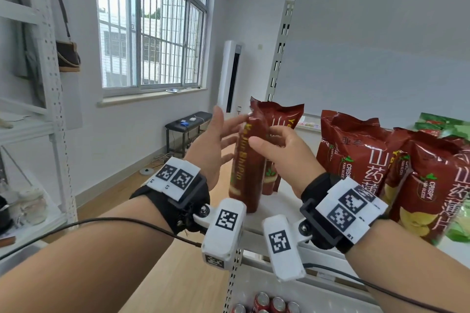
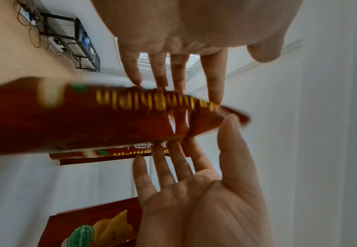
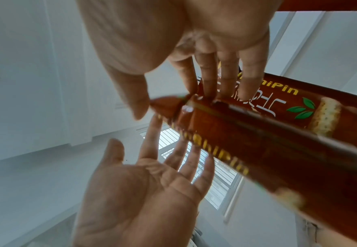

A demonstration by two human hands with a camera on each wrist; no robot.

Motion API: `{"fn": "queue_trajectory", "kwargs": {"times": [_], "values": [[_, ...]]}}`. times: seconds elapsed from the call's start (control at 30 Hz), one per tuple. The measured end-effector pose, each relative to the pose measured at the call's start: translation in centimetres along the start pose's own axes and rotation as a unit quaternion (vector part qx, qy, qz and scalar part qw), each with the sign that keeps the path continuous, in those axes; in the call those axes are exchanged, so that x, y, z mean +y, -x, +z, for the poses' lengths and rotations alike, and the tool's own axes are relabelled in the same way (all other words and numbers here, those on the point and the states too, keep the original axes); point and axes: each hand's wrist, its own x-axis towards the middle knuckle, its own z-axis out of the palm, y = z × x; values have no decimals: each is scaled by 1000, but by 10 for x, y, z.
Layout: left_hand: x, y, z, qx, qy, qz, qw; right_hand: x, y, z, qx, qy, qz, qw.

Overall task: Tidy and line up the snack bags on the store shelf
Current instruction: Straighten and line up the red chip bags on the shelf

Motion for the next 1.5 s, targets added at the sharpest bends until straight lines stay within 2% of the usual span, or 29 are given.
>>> {"fn": "queue_trajectory", "kwargs": {"times": [0.07,0.17,0.27,0.33,0.5,0.7,0.9,0.97,1.03,1.13,1.23,1.4,1.5], "values": [[-2,0,-1,-2,9,-1,1000,2,1,-2,-13,-1,0,1000],[-6,-1,2,17,28,6,999,7,-2,-4,32,14,-6,999],[-12,-6,3,48,-53,13,997,12,-6,-6,48,-18,6,999],[-17,-7,0,33,-81,-1,996,15,-7,-8,27,-69,17,997],[-24,-7,-6,-61,-74,-49,994,18,-6,-12,6,-122,23,992],[-29,-10,-5,-34,-64,-46,996,18,-7,-14,1,-131,37,991],[-33,-15,-7,-44,-44,-40,997,18,-7,-15,9,-132,39,990],[-32,-16,-8,-26,-38,-29,999,17,-8,-16,42,-134,46,989],[-32,-20,-13,15,-19,-11,1000,20,-13,-20,106,-120,66,985],[-31,-28,-23,70,12,9,997,28,-26,-24,181,-46,101,977],[-32,-35,-33,97,18,13,995,34,-42,-22,189,-2,116,975],[-37,-47,-48,107,19,1,994,40,-66,-8,151,-39,138,978],[-39,-54,-55,113,11,-5,994,44,-73,-1,155,-13,127,980]]}}
